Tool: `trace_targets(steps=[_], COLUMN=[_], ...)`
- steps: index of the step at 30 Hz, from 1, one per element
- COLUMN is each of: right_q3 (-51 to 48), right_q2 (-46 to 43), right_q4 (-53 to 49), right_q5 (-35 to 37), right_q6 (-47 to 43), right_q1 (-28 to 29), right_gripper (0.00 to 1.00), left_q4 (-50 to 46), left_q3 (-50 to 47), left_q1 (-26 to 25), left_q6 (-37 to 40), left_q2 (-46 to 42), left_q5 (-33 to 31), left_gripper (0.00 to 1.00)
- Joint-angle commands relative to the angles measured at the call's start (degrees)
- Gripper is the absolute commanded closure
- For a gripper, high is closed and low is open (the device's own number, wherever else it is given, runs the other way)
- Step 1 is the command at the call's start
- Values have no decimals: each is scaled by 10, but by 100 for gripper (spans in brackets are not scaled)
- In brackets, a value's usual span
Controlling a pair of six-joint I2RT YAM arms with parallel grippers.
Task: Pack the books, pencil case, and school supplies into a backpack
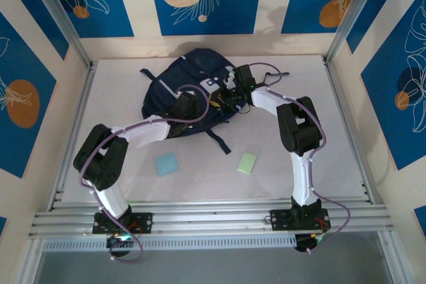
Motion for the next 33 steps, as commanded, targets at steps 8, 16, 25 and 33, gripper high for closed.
trace_targets(steps=[8, 16, 25, 33], right_q3=[1, -3, -21, -61], right_q2=[-25, -26, -35, -46], right_q4=[19, 23, 38, 84], right_q5=[-16, -12, -19, -35], right_q6=[23, 25, 35, 66], right_q1=[6, 6, 18, 22], right_gripper=[100, 100, 100, 100], left_q4=[-84, -92, -56, -77], left_q3=[-50, -51, 15, 72], left_q1=[-7, -11, -11, -8], left_q6=[-27, -33, -10, 25], left_q2=[-56, -57, -19, 52], left_q5=[16, 27, 27, 17], left_gripper=[51, 51, 50, 51])
